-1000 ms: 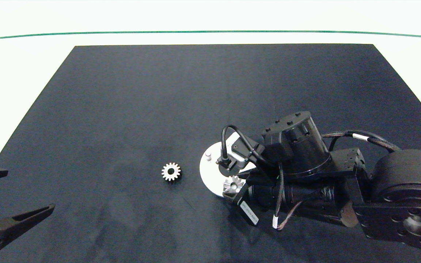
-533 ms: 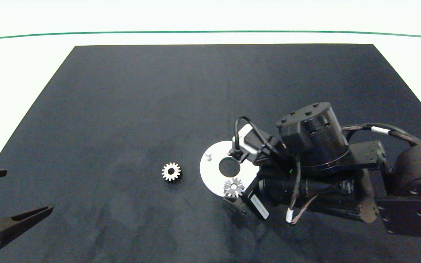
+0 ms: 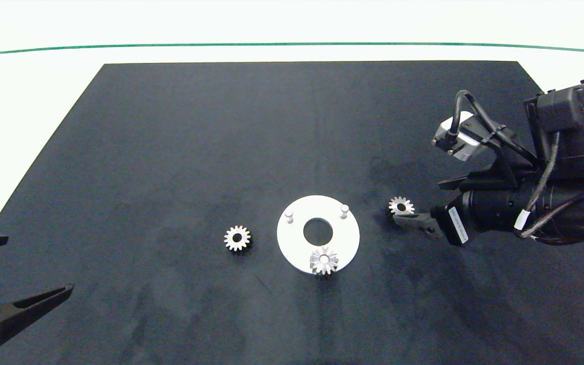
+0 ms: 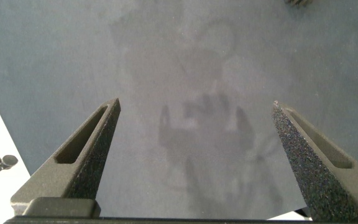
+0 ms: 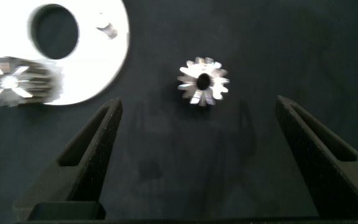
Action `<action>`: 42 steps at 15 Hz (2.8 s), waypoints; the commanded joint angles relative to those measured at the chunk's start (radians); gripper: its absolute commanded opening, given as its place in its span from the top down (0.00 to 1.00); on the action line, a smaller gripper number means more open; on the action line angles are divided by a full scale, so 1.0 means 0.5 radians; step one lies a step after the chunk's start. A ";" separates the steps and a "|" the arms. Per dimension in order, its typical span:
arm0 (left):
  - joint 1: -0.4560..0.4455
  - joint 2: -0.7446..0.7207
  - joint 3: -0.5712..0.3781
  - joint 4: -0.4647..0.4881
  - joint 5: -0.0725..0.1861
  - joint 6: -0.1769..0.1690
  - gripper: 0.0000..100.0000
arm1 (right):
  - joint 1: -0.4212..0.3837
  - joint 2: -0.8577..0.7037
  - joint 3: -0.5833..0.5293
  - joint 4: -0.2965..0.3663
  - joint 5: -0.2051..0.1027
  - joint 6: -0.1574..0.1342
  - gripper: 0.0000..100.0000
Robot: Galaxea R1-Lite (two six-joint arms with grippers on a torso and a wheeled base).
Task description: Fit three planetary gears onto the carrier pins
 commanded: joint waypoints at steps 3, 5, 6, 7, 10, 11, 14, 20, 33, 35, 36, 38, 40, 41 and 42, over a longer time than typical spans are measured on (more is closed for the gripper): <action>-0.004 0.003 0.005 0.005 -0.001 0.005 0.00 | -0.105 0.185 -0.039 -0.013 0.122 0.001 0.00; 0.000 0.003 0.002 0.005 -0.001 0.005 0.00 | -0.102 0.253 -0.052 -0.035 0.134 0.004 0.00; 0.000 0.003 0.002 0.005 -0.001 0.005 0.00 | -0.102 0.271 -0.058 -0.050 0.134 0.004 0.00; 0.000 0.003 0.002 0.005 -0.001 0.005 0.00 | -0.105 0.293 -0.058 -0.068 0.134 0.004 0.00; 0.000 0.000 0.002 0.005 -0.001 0.005 0.00 | -0.123 0.333 -0.079 -0.090 0.134 0.004 0.00; 0.000 0.000 0.002 0.005 -0.001 0.005 0.00 | -0.136 0.354 -0.086 -0.090 0.134 0.004 0.00; 0.003 0.000 0.002 0.005 -0.001 0.005 0.00 | -0.148 0.388 -0.116 -0.093 0.134 0.004 0.04; 0.000 -0.004 0.002 0.005 -0.001 0.005 0.00 | -0.145 0.431 -0.150 -0.118 0.134 0.004 0.16; 0.003 -0.028 0.002 0.005 -0.001 0.023 0.00 | -0.136 0.428 -0.132 -0.114 0.122 -0.002 0.43; 0.003 -0.028 0.002 0.005 -0.001 0.023 0.00 | -0.136 0.431 -0.132 -0.111 0.125 -0.002 0.46; 0.003 -0.028 0.002 0.005 -0.001 0.023 0.00 | -0.136 0.431 -0.132 -0.111 0.122 -0.002 0.49; 0.003 -0.028 0.002 0.005 -0.001 0.023 0.00 | -0.136 0.431 -0.132 -0.111 0.122 -0.005 0.52; 0.003 -0.028 0.002 0.005 -0.001 0.023 0.00 | -0.136 0.428 -0.132 -0.111 0.122 -0.005 0.56; 0.003 -0.028 0.002 0.008 -0.001 0.023 0.00 | -0.136 0.428 -0.132 -0.111 0.122 -0.005 0.58; 0.003 -0.031 0.005 0.008 -0.001 0.023 0.00 | -0.136 0.428 -0.132 -0.111 0.122 -0.005 0.61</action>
